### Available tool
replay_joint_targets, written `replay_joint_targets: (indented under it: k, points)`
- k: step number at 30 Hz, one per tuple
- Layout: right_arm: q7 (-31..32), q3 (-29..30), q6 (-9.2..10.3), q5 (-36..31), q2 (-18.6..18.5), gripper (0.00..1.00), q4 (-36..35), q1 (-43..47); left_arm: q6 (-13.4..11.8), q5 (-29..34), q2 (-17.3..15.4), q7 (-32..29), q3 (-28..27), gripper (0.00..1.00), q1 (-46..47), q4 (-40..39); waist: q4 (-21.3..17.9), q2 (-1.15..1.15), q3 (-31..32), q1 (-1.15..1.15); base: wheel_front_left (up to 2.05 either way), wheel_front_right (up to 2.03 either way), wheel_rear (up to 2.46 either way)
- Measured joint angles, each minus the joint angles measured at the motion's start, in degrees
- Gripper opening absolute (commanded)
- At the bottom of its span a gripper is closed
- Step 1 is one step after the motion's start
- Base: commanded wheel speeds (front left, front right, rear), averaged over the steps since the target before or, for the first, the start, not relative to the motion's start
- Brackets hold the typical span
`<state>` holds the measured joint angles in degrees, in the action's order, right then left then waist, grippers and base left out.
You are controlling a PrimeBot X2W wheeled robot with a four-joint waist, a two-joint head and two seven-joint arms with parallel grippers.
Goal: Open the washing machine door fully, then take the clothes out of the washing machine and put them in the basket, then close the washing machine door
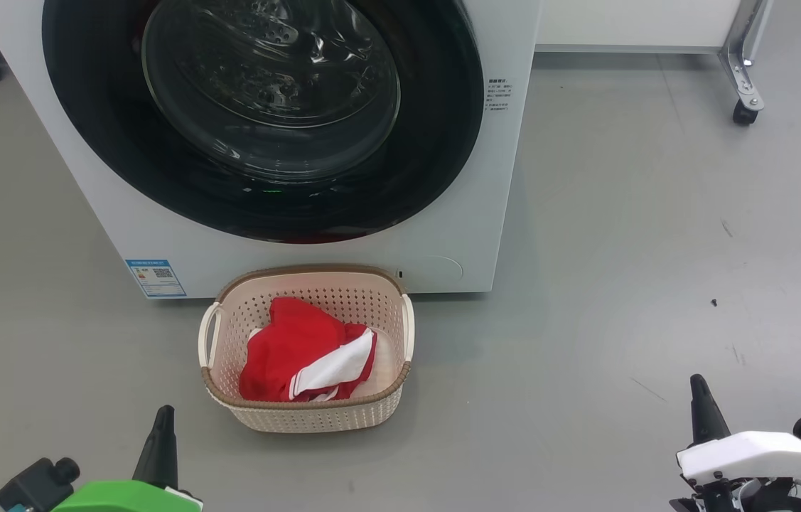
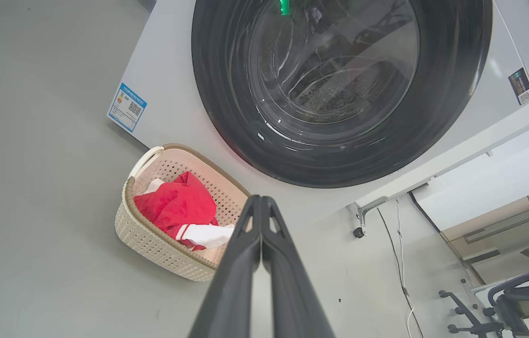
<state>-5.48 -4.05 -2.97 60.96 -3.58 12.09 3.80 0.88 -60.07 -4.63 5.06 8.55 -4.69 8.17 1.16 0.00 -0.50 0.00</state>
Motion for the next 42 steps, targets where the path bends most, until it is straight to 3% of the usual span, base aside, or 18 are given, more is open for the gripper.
replay_joint_targets:
  k: [42]
  points:
    - [7.0,6.1,-3.03,31.0,-1.2,0.00,2.5,-5.8,5.0,-32.3,-0.8,-6.1,-6.6,0.00,5.9,5.3,-1.1,0.00,0.3,0.00,0.00,0.00,0.00]
